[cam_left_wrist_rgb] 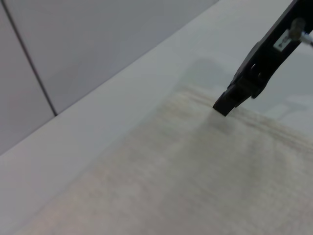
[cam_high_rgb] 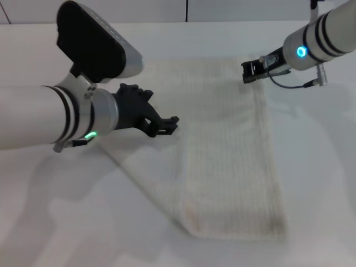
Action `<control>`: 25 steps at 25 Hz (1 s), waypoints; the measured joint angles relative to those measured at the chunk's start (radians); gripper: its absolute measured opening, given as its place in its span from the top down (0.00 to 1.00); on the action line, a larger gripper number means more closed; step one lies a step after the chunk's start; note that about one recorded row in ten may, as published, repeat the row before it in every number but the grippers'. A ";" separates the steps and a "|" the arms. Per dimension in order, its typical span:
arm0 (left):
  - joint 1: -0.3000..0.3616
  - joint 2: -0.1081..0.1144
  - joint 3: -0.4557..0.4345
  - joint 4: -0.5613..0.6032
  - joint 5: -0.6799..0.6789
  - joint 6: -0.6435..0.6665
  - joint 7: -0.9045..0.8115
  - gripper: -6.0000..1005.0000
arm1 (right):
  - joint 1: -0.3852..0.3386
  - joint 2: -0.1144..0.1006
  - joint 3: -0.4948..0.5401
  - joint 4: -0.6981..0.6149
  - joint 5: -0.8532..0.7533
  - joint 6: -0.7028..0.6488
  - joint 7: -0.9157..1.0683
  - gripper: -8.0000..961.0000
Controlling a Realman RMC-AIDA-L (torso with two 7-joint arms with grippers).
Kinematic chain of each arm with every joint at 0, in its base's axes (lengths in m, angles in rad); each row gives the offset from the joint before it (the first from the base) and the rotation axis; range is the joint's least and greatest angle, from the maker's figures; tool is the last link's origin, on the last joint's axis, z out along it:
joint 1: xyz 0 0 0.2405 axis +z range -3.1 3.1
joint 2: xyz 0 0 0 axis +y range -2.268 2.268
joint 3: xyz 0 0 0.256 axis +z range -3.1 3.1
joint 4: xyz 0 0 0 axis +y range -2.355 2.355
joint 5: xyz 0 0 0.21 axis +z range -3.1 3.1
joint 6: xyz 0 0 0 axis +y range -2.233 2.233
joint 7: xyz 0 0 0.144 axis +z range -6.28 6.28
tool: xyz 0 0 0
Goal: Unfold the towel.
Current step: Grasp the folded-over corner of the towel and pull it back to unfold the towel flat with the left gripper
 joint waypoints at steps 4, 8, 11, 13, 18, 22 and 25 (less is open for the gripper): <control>-0.032 -0.002 0.051 0.065 -0.004 0.056 -0.005 0.22 | 0.017 0.004 -0.015 0.053 0.004 0.036 0.000 0.99; -0.054 -0.004 0.081 0.100 -0.026 0.098 -0.007 0.22 | 0.015 0.004 -0.015 0.050 0.007 0.035 -0.001 0.99; -0.082 -0.004 0.127 0.149 -0.053 0.170 -0.004 0.22 | 0.012 0.005 -0.013 0.050 0.008 0.031 -0.001 0.99; -0.100 -0.005 0.147 0.187 -0.055 0.208 -0.006 0.22 | 0.012 0.005 -0.013 0.050 0.008 0.028 -0.001 0.99; -0.152 -0.008 0.168 0.283 -0.076 0.270 -0.009 0.24 | 0.013 0.005 -0.014 0.049 0.009 0.023 -0.001 0.99; -0.169 -0.007 0.177 0.333 -0.084 0.328 -0.009 0.26 | 0.015 0.005 -0.014 0.049 0.008 0.022 -0.001 0.99; -0.182 -0.007 0.177 0.363 -0.099 0.349 -0.010 0.28 | 0.016 0.005 -0.014 0.049 0.008 0.021 -0.001 0.99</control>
